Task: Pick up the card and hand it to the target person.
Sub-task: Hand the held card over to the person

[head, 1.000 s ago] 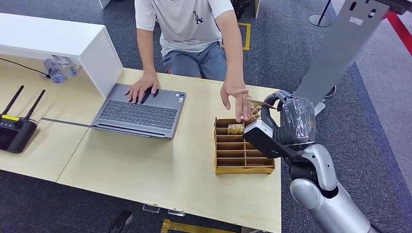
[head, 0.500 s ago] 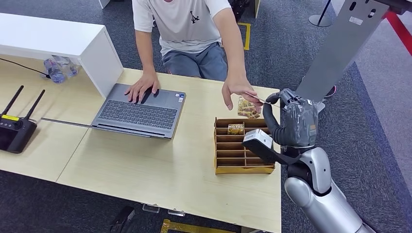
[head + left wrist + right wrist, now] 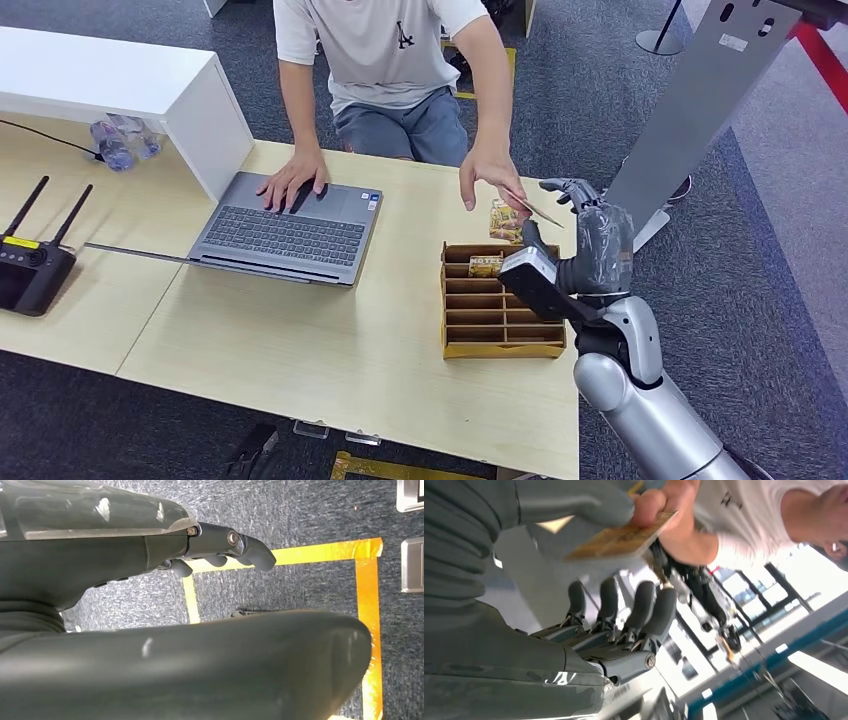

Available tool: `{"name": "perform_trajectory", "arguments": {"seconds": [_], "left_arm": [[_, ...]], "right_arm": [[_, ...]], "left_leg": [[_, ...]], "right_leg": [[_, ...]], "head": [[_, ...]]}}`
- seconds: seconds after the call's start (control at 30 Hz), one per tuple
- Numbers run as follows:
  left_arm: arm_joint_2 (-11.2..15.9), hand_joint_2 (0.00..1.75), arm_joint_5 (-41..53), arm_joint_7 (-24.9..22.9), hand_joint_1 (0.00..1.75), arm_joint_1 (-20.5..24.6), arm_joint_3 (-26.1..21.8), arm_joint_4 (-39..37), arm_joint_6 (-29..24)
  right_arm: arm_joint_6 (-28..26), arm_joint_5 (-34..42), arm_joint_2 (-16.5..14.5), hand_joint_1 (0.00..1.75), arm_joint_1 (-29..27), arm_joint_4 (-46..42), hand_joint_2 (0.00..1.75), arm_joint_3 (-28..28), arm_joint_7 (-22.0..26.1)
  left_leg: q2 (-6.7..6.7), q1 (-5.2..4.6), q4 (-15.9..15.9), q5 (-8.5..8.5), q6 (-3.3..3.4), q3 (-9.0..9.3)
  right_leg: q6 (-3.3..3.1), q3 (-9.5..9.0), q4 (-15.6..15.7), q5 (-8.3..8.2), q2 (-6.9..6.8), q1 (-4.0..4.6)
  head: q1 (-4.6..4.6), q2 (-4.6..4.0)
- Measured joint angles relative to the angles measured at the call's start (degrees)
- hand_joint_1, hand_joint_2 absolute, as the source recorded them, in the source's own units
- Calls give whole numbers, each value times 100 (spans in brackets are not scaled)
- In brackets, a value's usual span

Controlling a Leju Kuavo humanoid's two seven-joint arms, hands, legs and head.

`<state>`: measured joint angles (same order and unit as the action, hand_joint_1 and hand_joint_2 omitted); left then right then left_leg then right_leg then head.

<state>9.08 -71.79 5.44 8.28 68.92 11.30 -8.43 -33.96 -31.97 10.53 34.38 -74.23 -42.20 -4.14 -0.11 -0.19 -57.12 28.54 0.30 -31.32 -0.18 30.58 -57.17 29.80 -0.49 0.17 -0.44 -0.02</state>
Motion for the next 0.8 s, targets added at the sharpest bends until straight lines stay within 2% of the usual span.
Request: {"name": "perform_trajectory", "arguments": {"seconds": [0.2, 0.4, 0.57, 0.8], "left_arm": [[3, 0, -132, 35, 0, -124, -5, 0, -36], [22, 0, -190, 9, 0, -204, -15, 0, -58], [34, 0, -202, -14, 0, -216, -15, 0, -96], [52, 0, -246, -69, 0, -224, -20, 0, -107]], "right_arm": [[810, 2580, -14, 0, -157, -25, 175, 8, 243], [1605, 4357, 183, 0, -657, -423, 175, 115, 229], [1863, 4842, 432, 0, -1313, -883, 175, 303, 204], [1946, 4914, 686, 0, -2169, -1453, 175, 586, 80]], "left_leg": [[0, 0, 0, 0, 0, 2], [0, 0, 0, 0, 0, 2], [0, 0, 0, 1, 0, 1], [0, 0, 0, 1, 0, 1]], "right_leg": [[0, 2, 1, 0, 0, 0], [0, 3, 3, 0, 0, 0], [0, 2, 3, 0, 0, 0], [0, 2, 5, 0, 0, 0]], "head": [[0, 0], [1, 0], [1, 0], [1, 0]]}}
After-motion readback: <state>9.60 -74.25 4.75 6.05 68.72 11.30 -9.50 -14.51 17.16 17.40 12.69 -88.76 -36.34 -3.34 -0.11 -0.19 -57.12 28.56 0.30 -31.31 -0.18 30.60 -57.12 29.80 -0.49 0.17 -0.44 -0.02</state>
